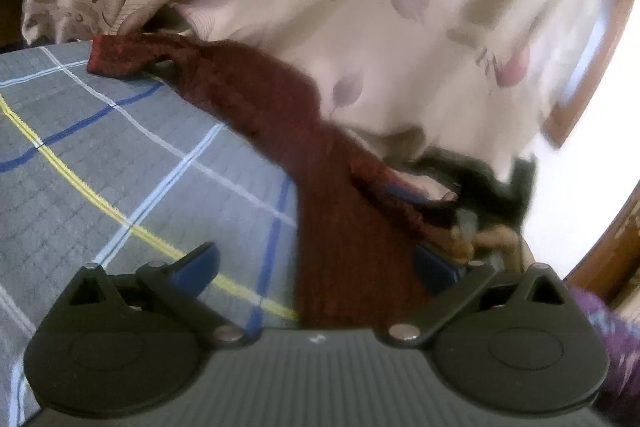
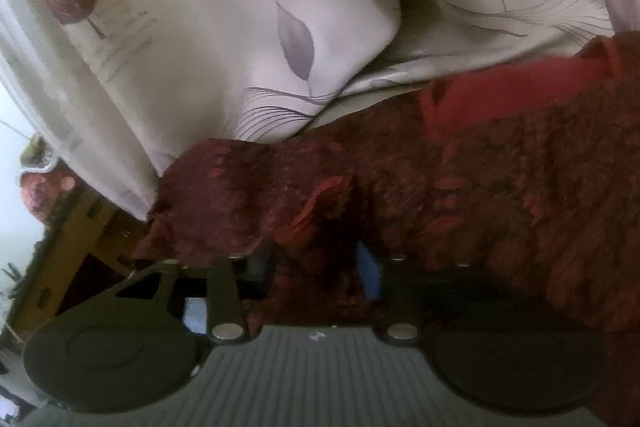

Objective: Fold small clothes

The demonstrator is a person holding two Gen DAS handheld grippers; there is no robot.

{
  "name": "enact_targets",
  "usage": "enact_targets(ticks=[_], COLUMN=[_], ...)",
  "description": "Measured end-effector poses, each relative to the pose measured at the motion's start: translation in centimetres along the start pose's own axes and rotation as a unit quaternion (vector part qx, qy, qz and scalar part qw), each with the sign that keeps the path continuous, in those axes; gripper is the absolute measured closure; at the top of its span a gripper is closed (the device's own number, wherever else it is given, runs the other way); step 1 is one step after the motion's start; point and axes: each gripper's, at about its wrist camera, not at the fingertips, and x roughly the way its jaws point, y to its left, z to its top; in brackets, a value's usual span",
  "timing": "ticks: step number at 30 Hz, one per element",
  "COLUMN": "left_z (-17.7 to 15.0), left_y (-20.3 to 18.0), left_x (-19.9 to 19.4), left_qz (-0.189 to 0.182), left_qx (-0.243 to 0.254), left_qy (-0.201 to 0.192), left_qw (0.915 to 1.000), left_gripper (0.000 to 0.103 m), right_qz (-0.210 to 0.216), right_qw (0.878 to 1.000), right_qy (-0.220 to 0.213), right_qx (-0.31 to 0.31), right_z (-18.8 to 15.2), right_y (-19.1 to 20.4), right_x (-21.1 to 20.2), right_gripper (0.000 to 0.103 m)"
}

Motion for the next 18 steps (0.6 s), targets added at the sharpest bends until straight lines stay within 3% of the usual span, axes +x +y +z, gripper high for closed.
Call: enact_targets(ticks=[4, 7, 10, 13, 15, 18], left_z=[2.5, 5.2, 7.8, 10.5, 11.7, 12.4], left_y=[1.5, 3.5, 6.2, 9.5, 11.9, 15.4], left_x=[0.5, 1.4, 2.8, 5.2, 6.9, 9.7], left_qz=[0.005, 0.016, 0.005, -0.016, -0.012, -0.045], left_qx=[-0.009, -0.011, -0.031, -0.101, -0.165, -0.275], left_qy=[-0.02, -0.037, -0.05, -0.042, -0.054, -0.052], left_qw=[0.9998, 0.9991, 0.9982, 0.9939, 0.9848, 0.959], left_gripper=[0.0, 0.0, 0.0, 0.0, 0.0, 0.0], right_qz=[0.061, 0.105, 0.104, 0.082, 0.075, 0.068], right_qw=[0.997, 0.993, 0.993, 0.991, 0.991, 0.992], right_qy=[-0.051, -0.045, -0.034, -0.018, -0.01, -0.006], right_qx=[0.012, 0.0, -0.05, -0.099, -0.109, -0.103], right_z=[-0.8, -2.9, -6.4, -9.4, -10.9, -11.8], right_y=[0.5, 1.0, 1.5, 1.6, 1.4, 0.7], right_x=[-4.1, -7.3, -10.0, -11.2, -11.6, -11.7], right_gripper=[0.043, 0.039, 0.032, 0.031, 0.031, 0.032])
